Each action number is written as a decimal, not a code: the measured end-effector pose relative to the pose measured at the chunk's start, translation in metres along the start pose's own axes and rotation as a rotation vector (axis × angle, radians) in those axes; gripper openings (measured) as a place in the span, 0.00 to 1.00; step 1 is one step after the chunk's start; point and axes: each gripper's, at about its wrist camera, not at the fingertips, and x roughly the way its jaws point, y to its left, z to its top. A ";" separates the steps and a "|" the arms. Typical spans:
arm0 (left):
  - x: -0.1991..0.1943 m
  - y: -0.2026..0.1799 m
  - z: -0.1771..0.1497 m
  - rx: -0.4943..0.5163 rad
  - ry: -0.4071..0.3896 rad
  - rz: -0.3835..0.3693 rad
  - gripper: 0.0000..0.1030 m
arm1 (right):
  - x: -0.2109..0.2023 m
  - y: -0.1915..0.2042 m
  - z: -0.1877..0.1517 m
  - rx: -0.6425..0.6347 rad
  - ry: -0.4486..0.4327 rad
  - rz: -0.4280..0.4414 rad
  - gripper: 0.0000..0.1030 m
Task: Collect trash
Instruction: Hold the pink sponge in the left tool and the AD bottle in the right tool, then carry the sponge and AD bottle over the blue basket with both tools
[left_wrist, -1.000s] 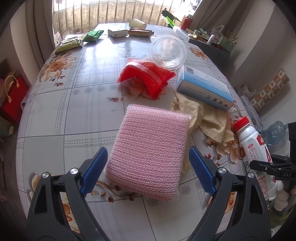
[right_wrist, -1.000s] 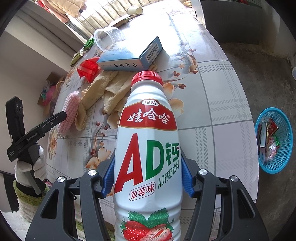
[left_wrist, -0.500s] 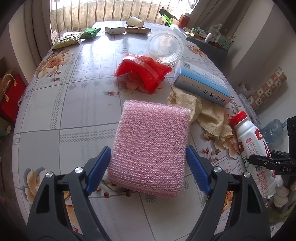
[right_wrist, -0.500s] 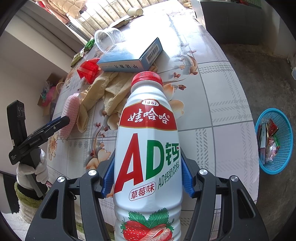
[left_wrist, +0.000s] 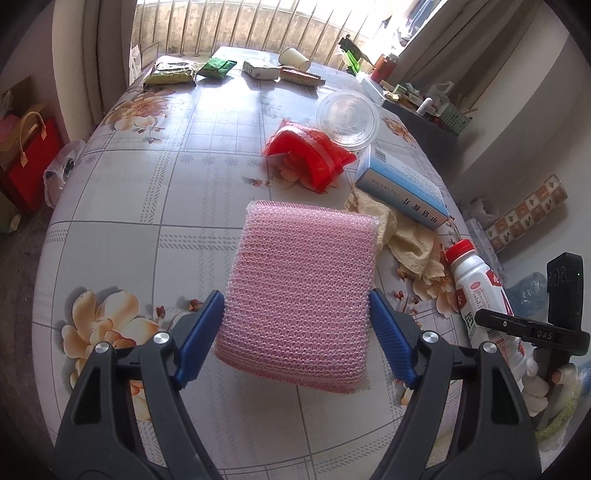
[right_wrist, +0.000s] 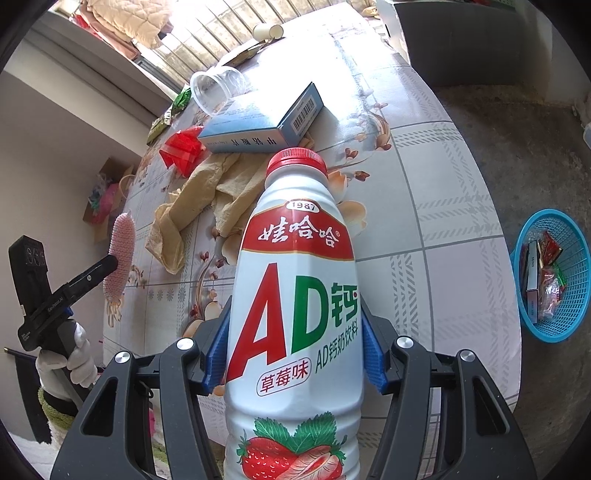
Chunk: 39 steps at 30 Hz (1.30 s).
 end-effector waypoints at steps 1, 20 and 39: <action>-0.005 0.000 0.000 -0.007 -0.006 -0.010 0.73 | -0.002 0.000 0.000 0.004 -0.002 0.012 0.56; 0.026 -0.195 0.043 0.253 0.088 -0.370 0.73 | -0.118 -0.118 -0.041 0.342 -0.318 0.127 0.56; 0.264 -0.486 -0.010 0.461 0.465 -0.385 0.82 | -0.081 -0.390 -0.042 0.680 -0.282 -0.191 0.65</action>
